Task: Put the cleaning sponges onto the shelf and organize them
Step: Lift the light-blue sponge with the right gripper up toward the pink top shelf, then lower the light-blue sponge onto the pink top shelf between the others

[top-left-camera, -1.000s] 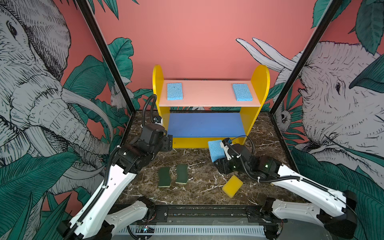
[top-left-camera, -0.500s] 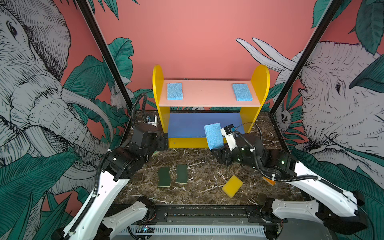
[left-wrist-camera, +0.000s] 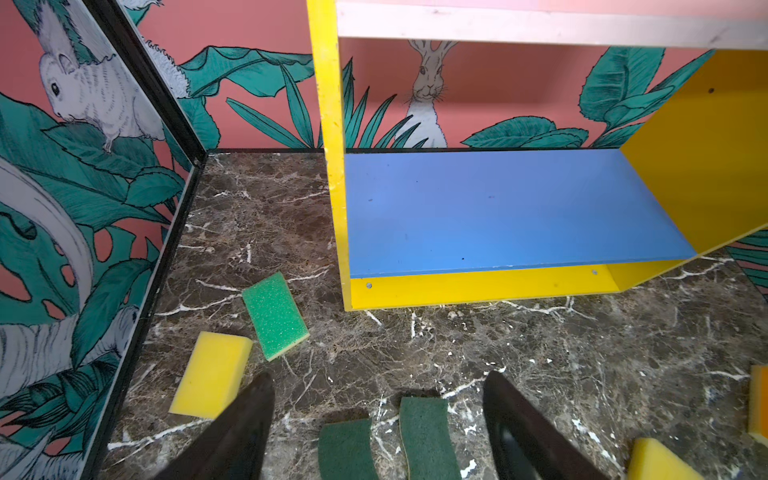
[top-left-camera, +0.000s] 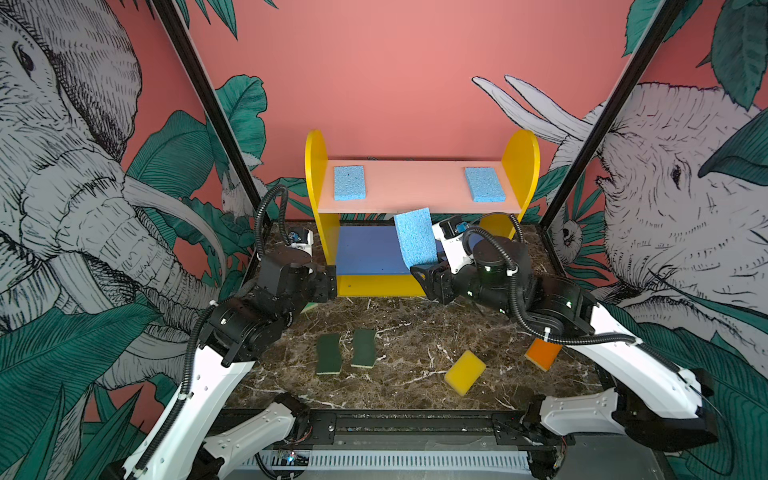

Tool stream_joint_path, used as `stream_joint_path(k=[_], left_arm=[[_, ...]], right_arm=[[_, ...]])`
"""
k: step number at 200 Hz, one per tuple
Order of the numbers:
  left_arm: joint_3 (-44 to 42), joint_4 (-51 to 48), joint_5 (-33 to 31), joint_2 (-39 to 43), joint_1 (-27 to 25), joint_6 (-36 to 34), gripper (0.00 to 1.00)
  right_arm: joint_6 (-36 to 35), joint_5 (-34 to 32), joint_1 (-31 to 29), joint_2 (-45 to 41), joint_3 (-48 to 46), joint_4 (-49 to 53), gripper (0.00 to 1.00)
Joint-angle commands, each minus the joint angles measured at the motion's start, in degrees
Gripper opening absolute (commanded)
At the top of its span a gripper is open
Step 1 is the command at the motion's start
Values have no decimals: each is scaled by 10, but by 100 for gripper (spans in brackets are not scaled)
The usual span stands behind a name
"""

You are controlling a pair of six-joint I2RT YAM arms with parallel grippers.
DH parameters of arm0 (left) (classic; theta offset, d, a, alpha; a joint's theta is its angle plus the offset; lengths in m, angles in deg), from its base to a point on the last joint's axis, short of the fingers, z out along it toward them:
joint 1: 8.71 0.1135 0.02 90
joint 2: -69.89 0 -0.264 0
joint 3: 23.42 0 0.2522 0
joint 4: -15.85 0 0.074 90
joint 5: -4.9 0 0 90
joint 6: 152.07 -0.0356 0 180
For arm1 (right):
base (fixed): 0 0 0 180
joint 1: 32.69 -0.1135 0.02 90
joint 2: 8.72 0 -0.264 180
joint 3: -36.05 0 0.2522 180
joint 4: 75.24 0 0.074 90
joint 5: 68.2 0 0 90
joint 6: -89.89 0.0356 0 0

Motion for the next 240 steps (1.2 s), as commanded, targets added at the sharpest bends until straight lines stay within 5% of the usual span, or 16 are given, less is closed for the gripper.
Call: stream_joint_path(k=[1, 42, 177, 240], left_arm=[[20, 11, 10, 4, 2, 7, 80], [24, 19, 14, -10, 2, 2, 80], [-28, 133, 123, -20, 2, -94, 81], [-55, 136, 111, -1, 2, -126, 81]], right_arm=[[-55, -32, -1, 19, 34, -24, 67], [-102, -66, 16, 74, 97, -15, 69], [-74, -31, 133, 175, 210, -99, 65], [-60, -25, 149, 253, 275, -97, 65]])
